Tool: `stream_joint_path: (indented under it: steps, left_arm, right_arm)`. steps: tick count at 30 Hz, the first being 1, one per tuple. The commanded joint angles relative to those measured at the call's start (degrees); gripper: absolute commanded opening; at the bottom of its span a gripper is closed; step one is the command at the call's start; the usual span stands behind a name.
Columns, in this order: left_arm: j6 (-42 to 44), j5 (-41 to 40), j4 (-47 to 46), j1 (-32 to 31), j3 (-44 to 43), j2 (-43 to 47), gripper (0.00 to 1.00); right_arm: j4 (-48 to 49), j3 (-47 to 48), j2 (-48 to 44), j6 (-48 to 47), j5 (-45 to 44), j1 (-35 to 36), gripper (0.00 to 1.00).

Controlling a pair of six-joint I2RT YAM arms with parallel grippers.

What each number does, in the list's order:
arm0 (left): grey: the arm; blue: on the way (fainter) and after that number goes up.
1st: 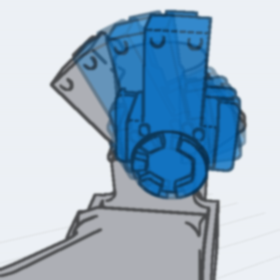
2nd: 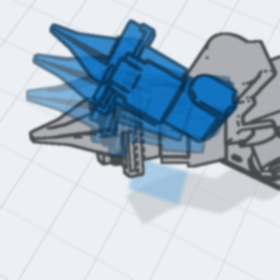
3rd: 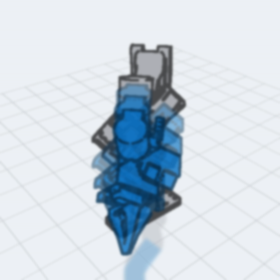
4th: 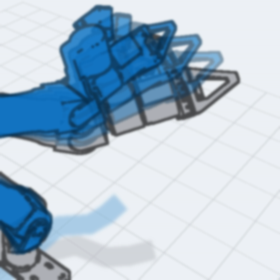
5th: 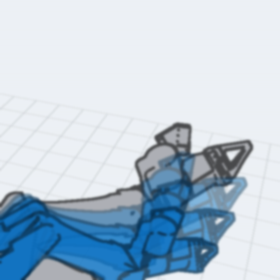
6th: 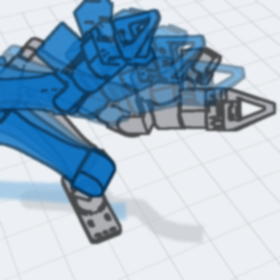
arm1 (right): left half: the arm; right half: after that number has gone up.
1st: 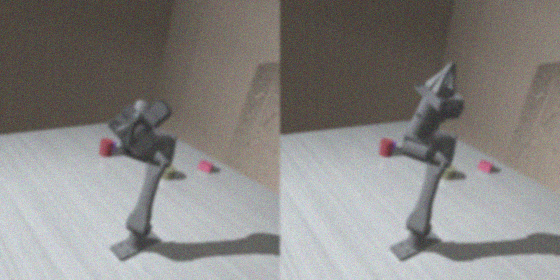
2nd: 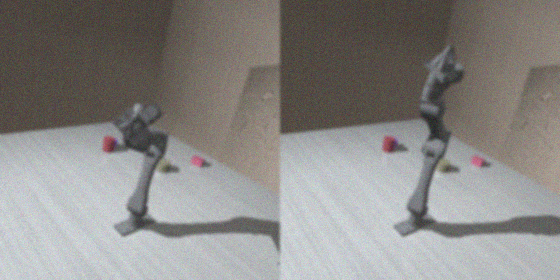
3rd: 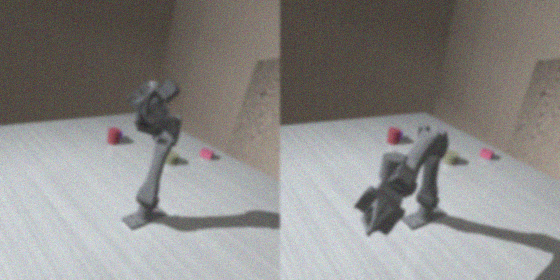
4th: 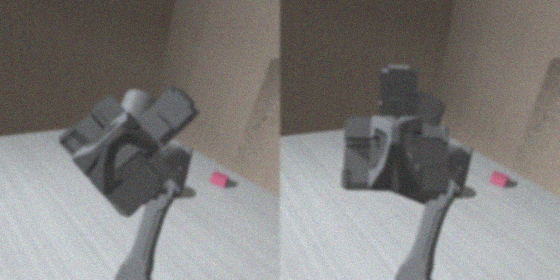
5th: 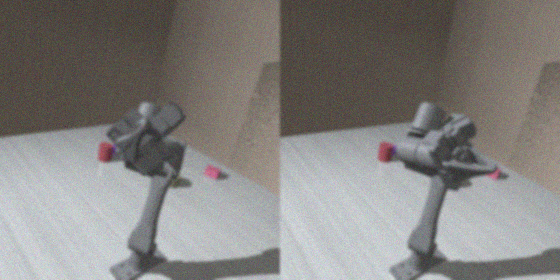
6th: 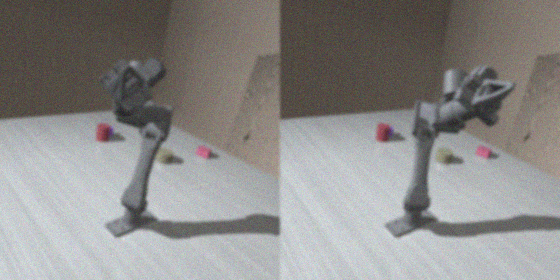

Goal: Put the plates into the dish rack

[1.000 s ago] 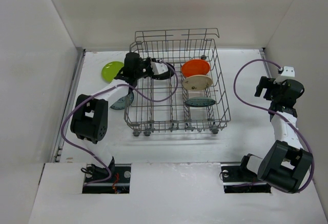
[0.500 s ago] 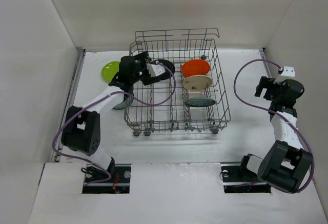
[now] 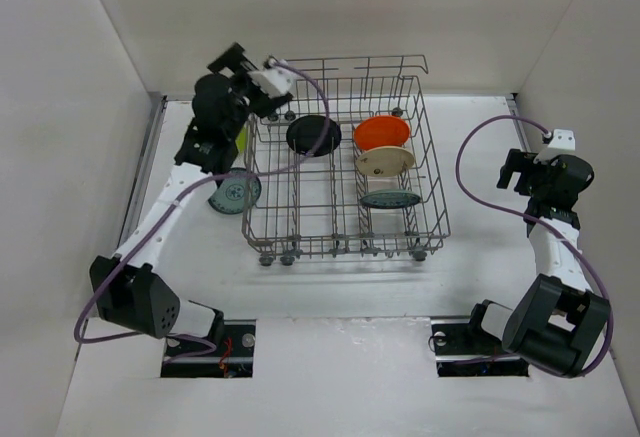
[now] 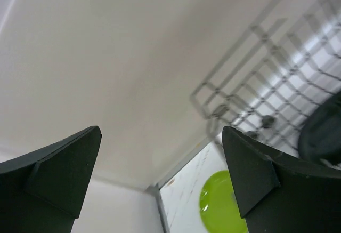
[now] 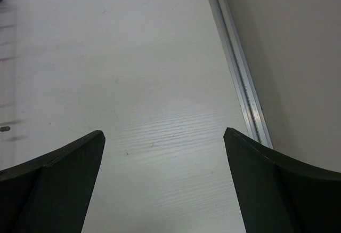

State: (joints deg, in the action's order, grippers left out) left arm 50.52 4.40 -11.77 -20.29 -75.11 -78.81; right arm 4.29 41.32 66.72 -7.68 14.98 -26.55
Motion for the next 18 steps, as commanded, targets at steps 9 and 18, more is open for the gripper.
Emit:
stream_joint_path:
  steps: [9,18]
  left_arm:
    - [-24.50,-12.58,8.69,18.84,-8.12,-6.62,0.99]
    - [-37.14,-6.27,25.11,27.18,-14.44,-18.21,0.92]
  right_arm:
    - [2.38,1.04,-1.68,0.12,1.72,0.31,1.00]
    - [2.47,0.95,-1.68,0.12,1.01,0.31,1.00]
